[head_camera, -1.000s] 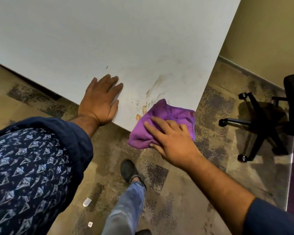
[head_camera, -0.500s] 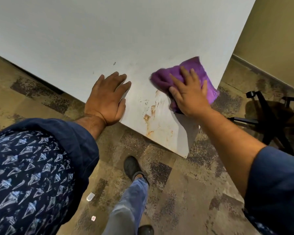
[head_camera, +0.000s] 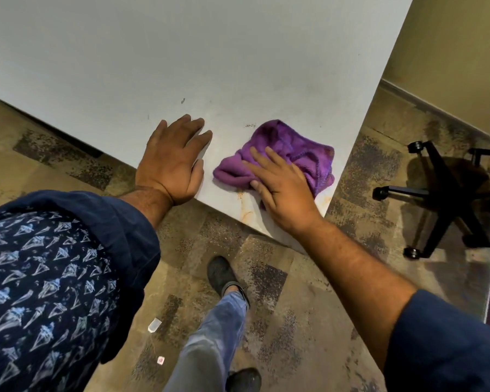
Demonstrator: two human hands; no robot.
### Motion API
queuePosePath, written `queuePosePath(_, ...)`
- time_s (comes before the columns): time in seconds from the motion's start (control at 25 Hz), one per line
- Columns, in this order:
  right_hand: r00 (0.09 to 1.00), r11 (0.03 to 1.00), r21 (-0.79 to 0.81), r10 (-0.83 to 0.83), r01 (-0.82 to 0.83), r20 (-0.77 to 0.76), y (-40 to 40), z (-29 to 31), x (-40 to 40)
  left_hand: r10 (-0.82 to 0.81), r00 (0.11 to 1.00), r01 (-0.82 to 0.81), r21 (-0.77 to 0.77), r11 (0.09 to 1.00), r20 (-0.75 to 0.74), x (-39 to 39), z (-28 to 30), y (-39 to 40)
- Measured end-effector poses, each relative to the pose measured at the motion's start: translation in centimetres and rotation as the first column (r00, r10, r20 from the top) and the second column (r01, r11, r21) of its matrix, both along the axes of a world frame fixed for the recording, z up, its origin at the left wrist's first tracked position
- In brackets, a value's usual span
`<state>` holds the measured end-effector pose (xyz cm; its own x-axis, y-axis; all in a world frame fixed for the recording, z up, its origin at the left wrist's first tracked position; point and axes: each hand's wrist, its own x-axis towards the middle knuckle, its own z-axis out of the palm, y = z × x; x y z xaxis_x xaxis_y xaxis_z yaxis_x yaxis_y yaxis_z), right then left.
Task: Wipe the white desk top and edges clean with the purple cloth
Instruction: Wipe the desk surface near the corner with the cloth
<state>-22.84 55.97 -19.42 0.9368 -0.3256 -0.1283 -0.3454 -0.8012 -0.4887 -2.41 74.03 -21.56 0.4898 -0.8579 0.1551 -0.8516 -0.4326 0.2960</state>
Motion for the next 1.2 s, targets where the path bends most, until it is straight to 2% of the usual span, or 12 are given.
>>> queuePosePath(0.28, 0.997, 0.998, 0.025, 0.063, -0.063, 0.033, 5.4, -0.5, -4.4, 0.007, 1.000, -0.007, -0.012, 1.000, -0.004, -0.1, -0.1, -0.1)
queuePosePath(0.56, 0.990, 0.992, 0.107, 0.059, -0.073, 0.127, 5.4, -0.7, -8.3, 0.008, 1.000, -0.009, -0.040, 0.999, -0.010, -0.1, -0.4, 0.1)
queuePosePath(0.68, 0.988, 0.987, 0.160, -0.015, -0.009, 0.151, 5.0, -0.6, -9.7, 0.010, 1.000, -0.011, -0.032, 0.999, -0.009, -0.2, -0.3, 0.2)
queuePosePath(0.84, 0.991, 0.997, 0.080, -0.010, -0.001, 0.131, 4.3, 0.5, -12.4, 0.013, 1.000, -0.013, -0.011, 1.000, -0.010, -0.3, -0.1, 0.1)
queuePosePath(0.92, 0.972, 0.977, 0.170, -0.160, 0.131, 0.171, 3.7, 2.0, -13.2, 0.017, 1.000, -0.017, -0.003, 1.000, -0.006, -0.4, -0.2, 0.1)
queuePosePath(0.96, 0.925, 0.924, 0.276, -0.326, 0.266, 0.198, 3.1, 3.1, -12.7, 0.017, 1.000, -0.017, -0.004, 1.000, -0.004, -0.5, -0.2, 0.1)
queuePosePath(1.0, 0.826, 0.820, 0.402, -0.519, 0.407, 0.222, 2.3, 4.1, -11.7, 0.017, 1.000, -0.017, -0.008, 1.000, -0.001, -0.5, -0.1, 0.0)
queuePosePath(1.04, 0.679, 0.689, 0.495, -0.694, 0.530, 0.238, 0.9, 4.5, -10.7, 0.018, 1.000, -0.018, -0.013, 1.000, 0.000, -0.4, -0.1, 0.0)
queuePosePath(1.08, 0.538, 0.570, 0.554, -0.808, 0.608, 0.241, -0.6, 4.7, -9.7, 0.017, 1.000, -0.017, -0.019, 1.000, 0.002, -0.4, 0.0, 0.0)
queuePosePath(1.12, 0.472, 0.511, 0.573, -0.851, 0.641, 0.230, -2.1, 4.5, -8.6, 0.016, 1.000, -0.016, -0.028, 0.999, 0.009, -0.5, 0.0, -0.1)
queuePosePath(1.16, 0.506, 0.520, 0.565, -0.839, 0.641, 0.198, -3.3, 3.6, -7.8, 0.016, 1.000, -0.016, -0.035, 0.999, 0.013, -0.5, -0.1, -0.1)
queuePosePath(1.2, 0.616, 0.597, 0.471, -0.776, 0.650, 0.134, -3.7, 2.6, -7.3, 0.016, 1.000, -0.016, -0.037, 0.999, 0.010, -0.6, -0.1, -0.1)
